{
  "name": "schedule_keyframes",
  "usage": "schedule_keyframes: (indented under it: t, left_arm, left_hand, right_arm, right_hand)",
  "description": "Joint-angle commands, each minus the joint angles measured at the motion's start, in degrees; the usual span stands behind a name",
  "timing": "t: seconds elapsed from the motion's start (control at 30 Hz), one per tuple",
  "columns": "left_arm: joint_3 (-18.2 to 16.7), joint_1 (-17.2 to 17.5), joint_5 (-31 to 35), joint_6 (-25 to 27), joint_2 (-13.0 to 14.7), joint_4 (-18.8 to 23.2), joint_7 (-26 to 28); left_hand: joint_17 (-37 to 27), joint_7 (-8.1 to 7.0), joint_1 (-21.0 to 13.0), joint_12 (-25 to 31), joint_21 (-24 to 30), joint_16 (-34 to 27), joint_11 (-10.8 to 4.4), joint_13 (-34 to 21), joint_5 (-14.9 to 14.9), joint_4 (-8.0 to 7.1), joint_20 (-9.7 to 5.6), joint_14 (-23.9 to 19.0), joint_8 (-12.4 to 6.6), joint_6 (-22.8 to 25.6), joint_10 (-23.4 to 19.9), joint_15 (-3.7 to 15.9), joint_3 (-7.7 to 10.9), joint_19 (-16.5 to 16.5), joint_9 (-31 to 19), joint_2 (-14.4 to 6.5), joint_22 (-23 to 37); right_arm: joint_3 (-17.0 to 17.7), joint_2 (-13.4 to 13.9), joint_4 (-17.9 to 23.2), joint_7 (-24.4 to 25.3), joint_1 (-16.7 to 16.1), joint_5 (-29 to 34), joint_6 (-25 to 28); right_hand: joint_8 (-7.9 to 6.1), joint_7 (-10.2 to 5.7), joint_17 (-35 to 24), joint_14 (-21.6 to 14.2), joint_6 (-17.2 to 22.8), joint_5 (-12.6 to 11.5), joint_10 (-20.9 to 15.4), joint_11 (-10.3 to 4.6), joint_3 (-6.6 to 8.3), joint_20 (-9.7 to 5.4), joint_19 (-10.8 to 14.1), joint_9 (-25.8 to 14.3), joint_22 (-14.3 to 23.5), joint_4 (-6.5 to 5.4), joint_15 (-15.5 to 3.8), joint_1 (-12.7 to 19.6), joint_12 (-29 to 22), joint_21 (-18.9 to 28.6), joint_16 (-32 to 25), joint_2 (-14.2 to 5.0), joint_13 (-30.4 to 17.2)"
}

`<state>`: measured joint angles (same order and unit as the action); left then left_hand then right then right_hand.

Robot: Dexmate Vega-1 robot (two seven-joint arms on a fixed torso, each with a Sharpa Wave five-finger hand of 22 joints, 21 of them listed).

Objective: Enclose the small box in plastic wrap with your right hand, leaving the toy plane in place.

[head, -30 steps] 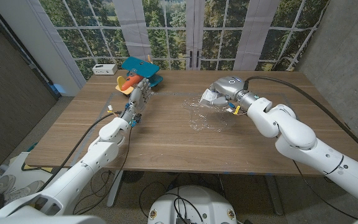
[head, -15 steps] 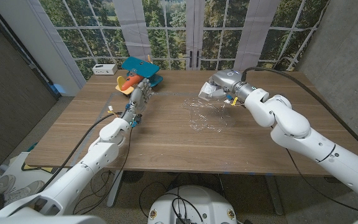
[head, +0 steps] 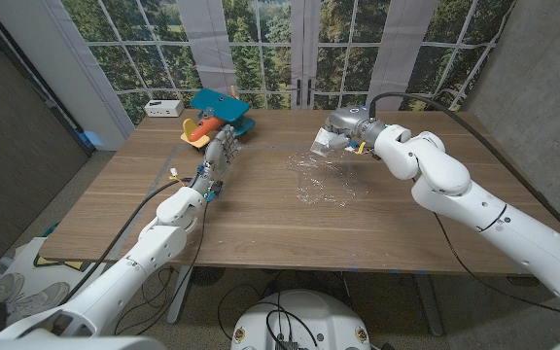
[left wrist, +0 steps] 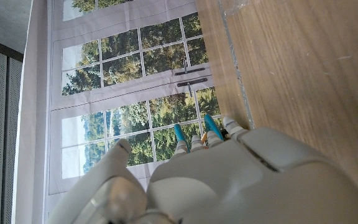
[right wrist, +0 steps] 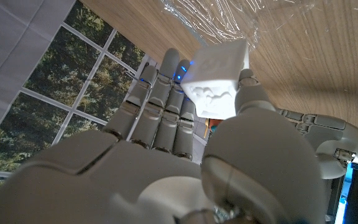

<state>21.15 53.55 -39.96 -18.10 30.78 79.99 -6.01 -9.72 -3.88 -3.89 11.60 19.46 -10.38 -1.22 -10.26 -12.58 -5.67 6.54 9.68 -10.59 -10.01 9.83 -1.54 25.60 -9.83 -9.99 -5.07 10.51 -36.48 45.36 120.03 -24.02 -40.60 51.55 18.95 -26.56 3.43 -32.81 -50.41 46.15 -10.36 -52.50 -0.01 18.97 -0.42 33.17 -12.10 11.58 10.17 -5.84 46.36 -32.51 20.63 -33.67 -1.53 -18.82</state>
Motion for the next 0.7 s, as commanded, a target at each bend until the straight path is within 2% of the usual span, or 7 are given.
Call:
schedule_keyframes:
  t: [0.03,0.37,0.7]
  left_arm:
    - [-0.3,0.5,-0.2,-0.3,0.2,0.4,0.3]
    - [-0.6,0.8,-0.3,-0.3,0.4,0.6,0.5]
    - [-0.9,1.0,-0.3,-0.2,0.7,0.8,0.8]
  left_hand:
    - [-0.1,-0.27,-0.3,-0.2,-0.4,0.1,0.45,-0.2,-0.1,0.07,0.32,8.9,-0.04,-6.5,7.4,-0.25,-0.40,-3.4,-0.1,-0.3,0.3]
    - [-0.1,-0.30,-0.3,-0.2,-0.5,0.1,0.46,-0.2,-0.1,0.09,0.33,8.9,-0.03,-6.4,7.4,-0.25,-0.42,-3.4,-0.1,-0.3,0.3]
    - [-0.1,-0.33,-0.3,-0.2,-0.6,0.1,0.53,-0.2,-0.1,0.11,0.27,8.9,-0.09,-6.2,7.4,-0.34,-0.44,-3.3,-0.1,-0.3,0.3]
  right_arm:
    - [-3.8,-1.8,-4.8,-5.2,5.7,-0.9,0.6]
    - [-6.6,-3.1,-8.5,-8.2,9.2,-1.6,0.9]
    - [-8.7,-3.6,-11.6,-8.6,11.2,-2.1,0.6]
  right_hand:
    - [-0.21,-6.48,-0.2,-0.8,6.9,0.0,-0.3,0.13,3.37,-0.18,-0.2,-0.3,0.1,-3.64,-5.74,8.3,-0.5,0.3,0.2,-8.48,-1.7]
    - [-0.21,-6.41,-0.5,-0.9,6.8,0.0,-0.4,0.16,3.43,-0.14,-0.2,-0.3,0.1,-3.74,-5.56,8.4,-0.5,0.4,0.4,-8.47,-1.6]
    - [-0.24,-6.36,-0.8,-1.1,6.8,0.0,-0.3,0.27,3.52,-0.16,-0.3,-0.4,0.1,-3.82,-5.53,8.5,-0.5,0.6,0.6,-8.46,-1.6]
